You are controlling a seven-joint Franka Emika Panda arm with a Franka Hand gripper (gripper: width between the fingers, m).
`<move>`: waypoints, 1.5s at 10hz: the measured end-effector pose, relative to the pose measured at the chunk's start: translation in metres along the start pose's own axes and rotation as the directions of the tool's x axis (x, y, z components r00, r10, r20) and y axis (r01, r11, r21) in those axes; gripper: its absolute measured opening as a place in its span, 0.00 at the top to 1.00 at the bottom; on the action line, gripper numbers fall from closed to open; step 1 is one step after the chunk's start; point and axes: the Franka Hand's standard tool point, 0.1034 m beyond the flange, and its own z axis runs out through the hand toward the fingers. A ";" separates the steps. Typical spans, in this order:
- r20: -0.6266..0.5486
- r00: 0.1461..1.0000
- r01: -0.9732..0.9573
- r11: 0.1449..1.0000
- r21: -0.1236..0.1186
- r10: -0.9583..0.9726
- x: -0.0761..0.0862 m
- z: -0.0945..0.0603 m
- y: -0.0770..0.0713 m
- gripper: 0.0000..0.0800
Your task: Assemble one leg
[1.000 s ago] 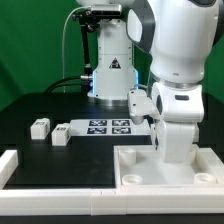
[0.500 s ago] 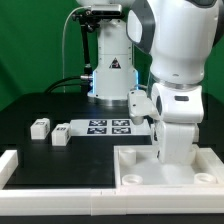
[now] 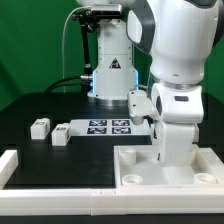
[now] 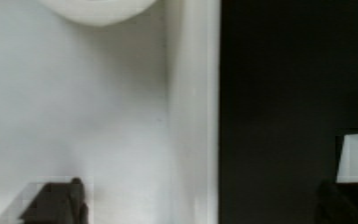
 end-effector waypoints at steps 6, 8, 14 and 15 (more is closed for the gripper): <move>0.016 0.992 -0.124 0.990 -0.067 0.125 -0.005 -0.051 -0.035 0.19; 0.017 0.985 -0.169 0.982 -0.083 0.171 -0.005 -0.064 -0.038 0.19; -0.067 0.664 -0.748 0.662 -0.050 0.745 -0.008 -0.059 -0.045 0.19; -0.073 0.543 -0.840 0.541 -0.042 0.837 -0.005 -0.057 -0.052 0.19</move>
Offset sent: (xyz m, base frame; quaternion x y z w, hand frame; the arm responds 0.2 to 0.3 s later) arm -0.0218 0.0067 0.0472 -0.0218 -0.0234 0.0734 0.9968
